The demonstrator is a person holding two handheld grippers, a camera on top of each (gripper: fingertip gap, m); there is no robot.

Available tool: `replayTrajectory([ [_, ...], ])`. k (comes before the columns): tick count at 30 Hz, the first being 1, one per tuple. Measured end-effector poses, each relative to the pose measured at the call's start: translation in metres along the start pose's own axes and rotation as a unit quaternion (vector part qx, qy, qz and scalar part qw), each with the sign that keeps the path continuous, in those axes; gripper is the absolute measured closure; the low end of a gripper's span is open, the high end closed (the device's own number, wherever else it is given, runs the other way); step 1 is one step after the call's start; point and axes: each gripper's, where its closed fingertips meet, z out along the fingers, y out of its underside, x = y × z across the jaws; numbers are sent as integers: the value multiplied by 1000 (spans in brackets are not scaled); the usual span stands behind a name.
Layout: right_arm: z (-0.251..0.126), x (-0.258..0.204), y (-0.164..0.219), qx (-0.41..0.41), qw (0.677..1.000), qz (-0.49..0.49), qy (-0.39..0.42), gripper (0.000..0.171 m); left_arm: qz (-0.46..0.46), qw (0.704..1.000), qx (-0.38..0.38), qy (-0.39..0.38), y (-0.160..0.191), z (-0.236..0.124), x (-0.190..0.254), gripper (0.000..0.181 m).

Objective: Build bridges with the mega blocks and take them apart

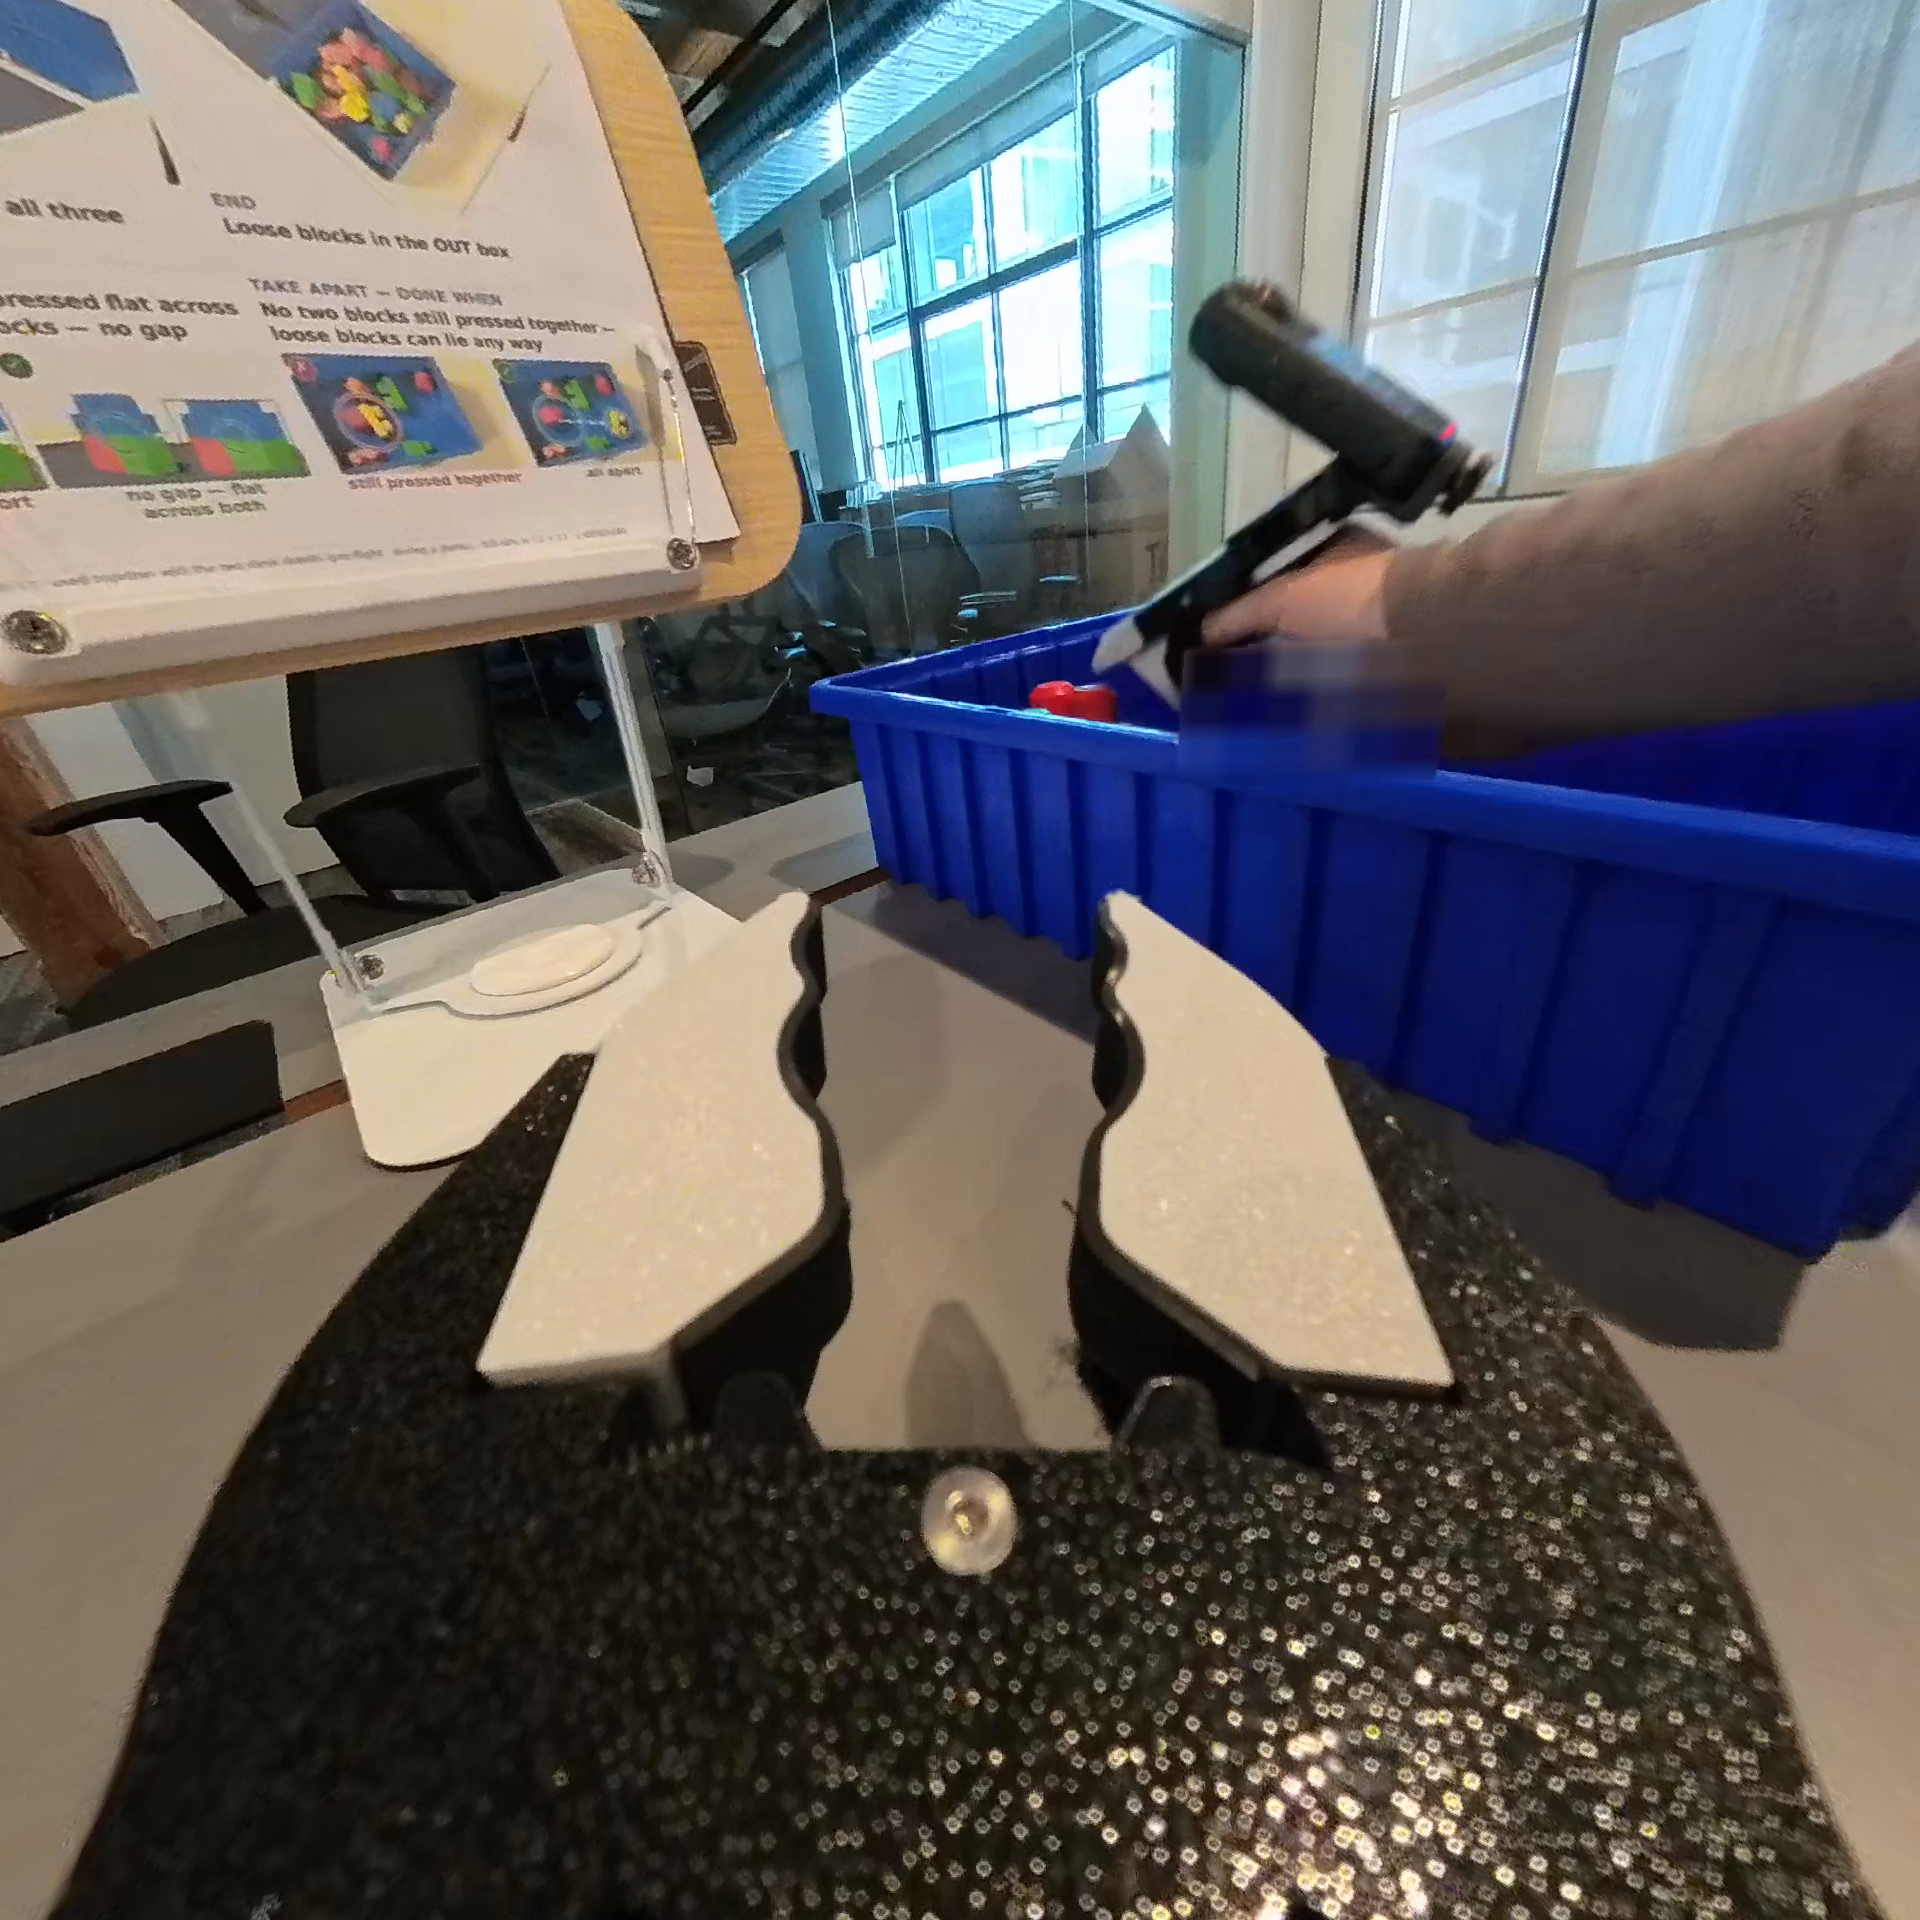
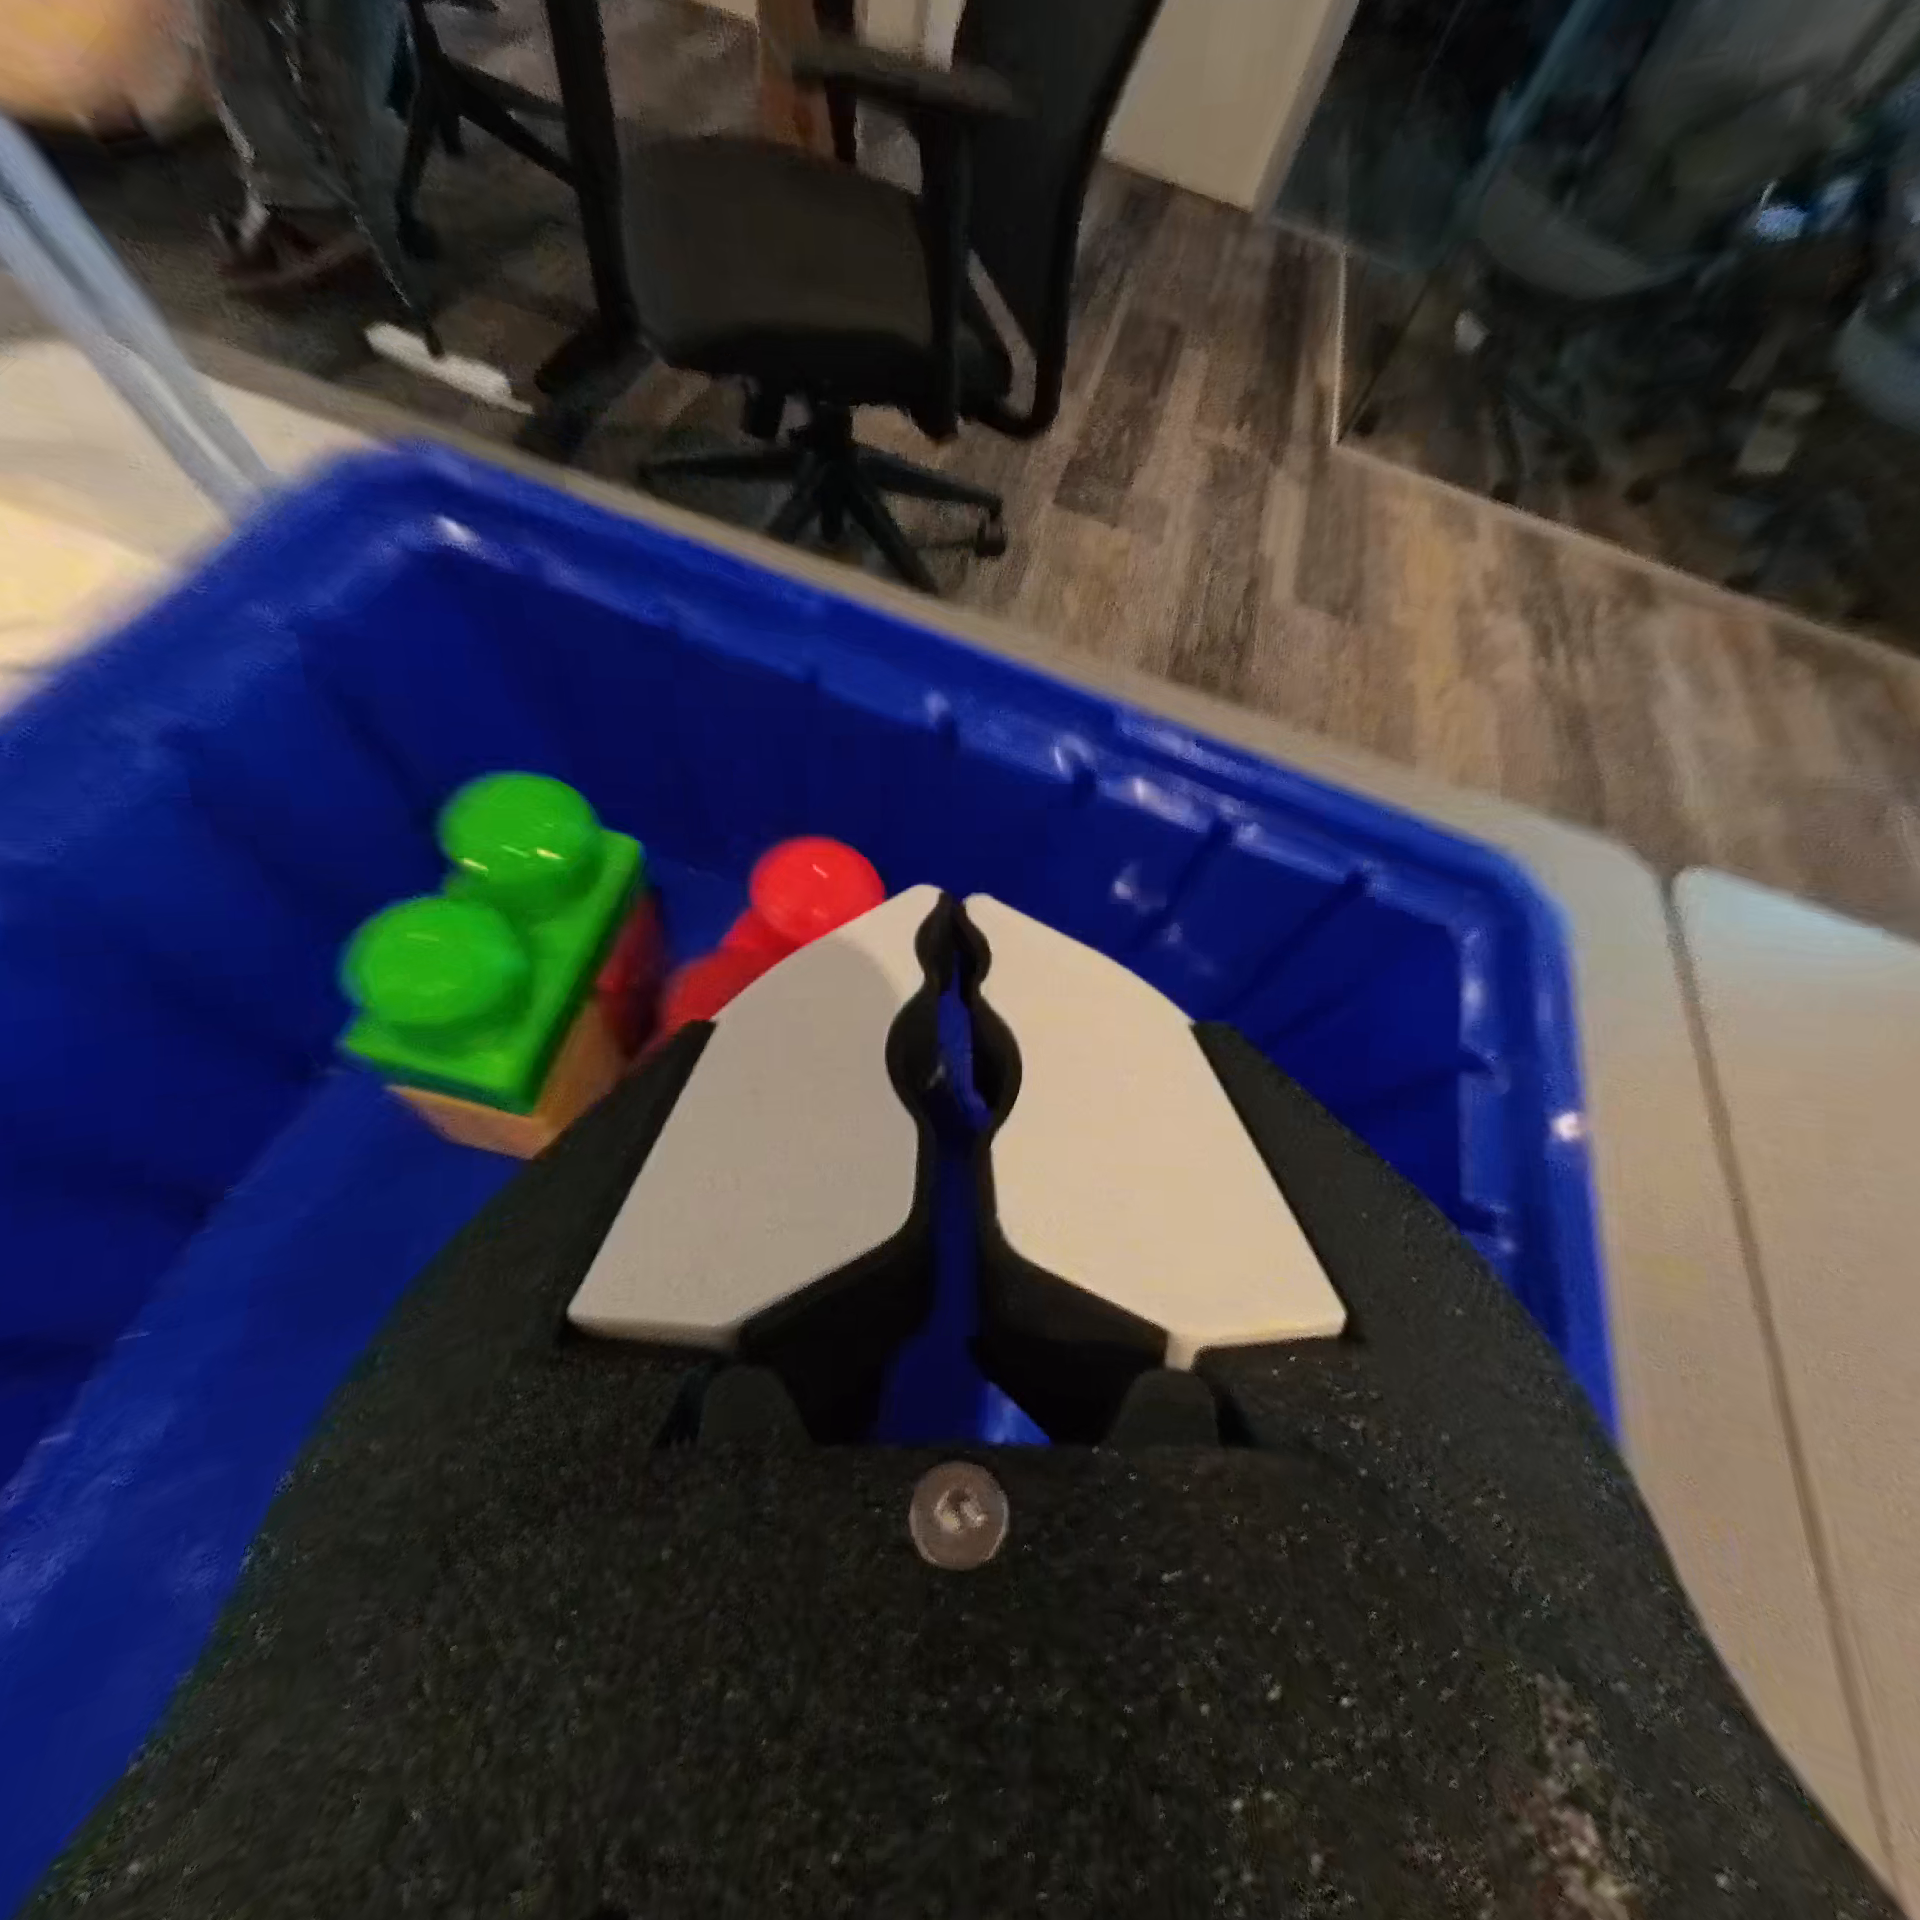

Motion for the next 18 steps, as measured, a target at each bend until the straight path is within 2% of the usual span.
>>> replayTrajectory([
  [5, -94, -58, -75, 109, 994, -6, -23, 171, -2, 1000, 10, -5, -3, -2, -2, 132],
  [7, -124, -88, -82, 110, 993, -41, -34, 171, 0, 1000, 18, -5, -6, -4, -2, 132],
  [9, -137, -108, -72, 81, 990, -107, -32, 171, 0, 1000, 24, -5, -8, -10, -1, 131],
  [12, -126, -111, -37, 12, 973, -233, -1, 171, -1, 1000, 30, -7, -12, -26, 0, 132],
  [18, -61, -111, 38, -86, 967, -237, -39, 171, 16, 999, 42, 0, -18, -49, 9, 133],
])
